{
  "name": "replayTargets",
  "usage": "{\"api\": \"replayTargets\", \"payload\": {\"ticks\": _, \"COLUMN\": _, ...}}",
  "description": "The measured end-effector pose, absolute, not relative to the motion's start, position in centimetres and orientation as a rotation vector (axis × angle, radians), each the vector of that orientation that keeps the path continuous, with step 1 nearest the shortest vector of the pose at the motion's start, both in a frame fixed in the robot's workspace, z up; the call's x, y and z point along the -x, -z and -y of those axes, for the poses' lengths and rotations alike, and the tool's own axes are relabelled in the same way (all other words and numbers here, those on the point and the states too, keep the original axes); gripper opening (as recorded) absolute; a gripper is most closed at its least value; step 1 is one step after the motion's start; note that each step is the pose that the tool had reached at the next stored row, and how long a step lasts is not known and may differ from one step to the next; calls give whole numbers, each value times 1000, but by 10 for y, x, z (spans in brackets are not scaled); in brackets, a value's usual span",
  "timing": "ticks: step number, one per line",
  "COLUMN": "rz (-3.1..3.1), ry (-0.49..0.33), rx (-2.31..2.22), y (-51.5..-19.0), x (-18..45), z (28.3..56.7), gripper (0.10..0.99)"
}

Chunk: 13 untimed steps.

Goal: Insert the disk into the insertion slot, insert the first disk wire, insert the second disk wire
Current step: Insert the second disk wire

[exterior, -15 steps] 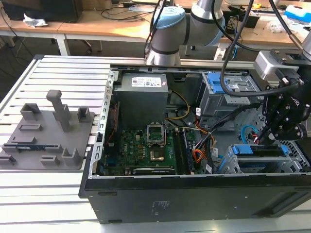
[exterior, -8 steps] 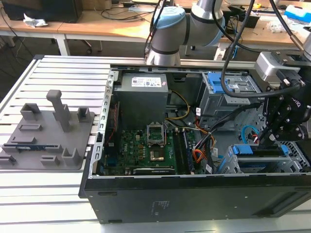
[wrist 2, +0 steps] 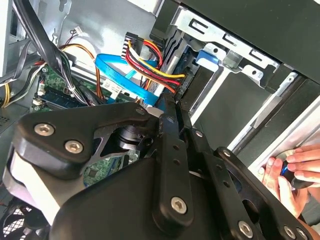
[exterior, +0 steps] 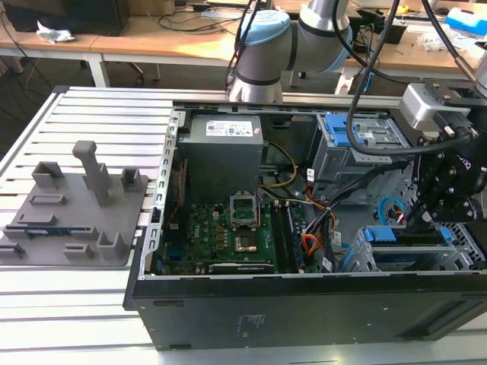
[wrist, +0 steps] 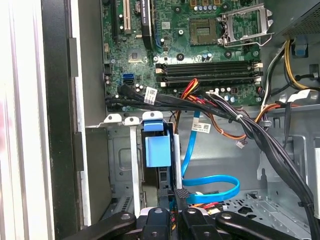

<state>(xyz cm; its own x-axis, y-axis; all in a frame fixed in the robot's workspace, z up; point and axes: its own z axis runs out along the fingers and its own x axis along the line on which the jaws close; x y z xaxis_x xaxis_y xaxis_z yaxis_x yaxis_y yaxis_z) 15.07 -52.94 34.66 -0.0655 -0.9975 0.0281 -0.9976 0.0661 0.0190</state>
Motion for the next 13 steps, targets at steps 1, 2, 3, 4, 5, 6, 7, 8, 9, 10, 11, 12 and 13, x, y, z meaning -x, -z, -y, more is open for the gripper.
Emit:
{"api": "replayTargets", "payload": {"ticks": 1, "rz": 2269, "ry": -8, "rx": -2124, "y": -346, "x": -151, "z": 529, "gripper": 161}}
{"api": "replayTargets", "payload": {"ticks": 2, "rz": 2269, "ry": -8, "rx": -2124, "y": -346, "x": -151, "z": 529, "gripper": 161}}
{"api": "replayTargets", "payload": {"ticks": 3, "rz": 2269, "ry": -8, "rx": -2124, "y": -346, "x": -151, "z": 529, "gripper": 161}}
{"api": "replayTargets", "payload": {"ticks": 4, "rz": 2269, "ry": -8, "rx": -2124, "y": -345, "x": -151, "z": 529, "gripper": 161}}
{"api": "replayTargets", "payload": {"ticks": 5, "rz": 2269, "ry": -8, "rx": -2124, "y": -344, "x": -151, "z": 529, "gripper": 161}}
{"api": "replayTargets", "payload": {"ticks": 6, "rz": 2269, "ry": -8, "rx": -2124, "y": -344, "x": -151, "z": 529, "gripper": 161}}
{"api": "replayTargets", "payload": {"ticks": 7, "rz": 2269, "ry": -8, "rx": -2124, "y": -343, "x": -151, "z": 529, "gripper": 161}}
{"api": "replayTargets", "payload": {"ticks": 8, "rz": 2269, "ry": -8, "rx": -2124, "y": -343, "x": -151, "z": 530, "gripper": 161}}
{"api": "replayTargets", "payload": {"ticks": 9, "rz": 2269, "ry": -8, "rx": -2124, "y": -342, "x": -151, "z": 530, "gripper": 161}}
{"api": "replayTargets", "payload": {"ticks": 10, "rz": 2269, "ry": -8, "rx": -2124, "y": -341, "x": -151, "z": 530, "gripper": 161}}
{"api": "replayTargets", "payload": {"ticks": 11, "rz": 2269, "ry": -8, "rx": -2124, "y": -340, "x": -151, "z": 530, "gripper": 161}}
{"api": "replayTargets", "payload": {"ticks": 12, "rz": 2269, "ry": -9, "rx": -2124, "y": -340, "x": -151, "z": 530, "gripper": 161}}
{"api": "replayTargets", "payload": {"ticks": 13, "rz": 2269, "ry": -9, "rx": -2124, "y": -339, "x": -151, "z": 530, "gripper": 161}}
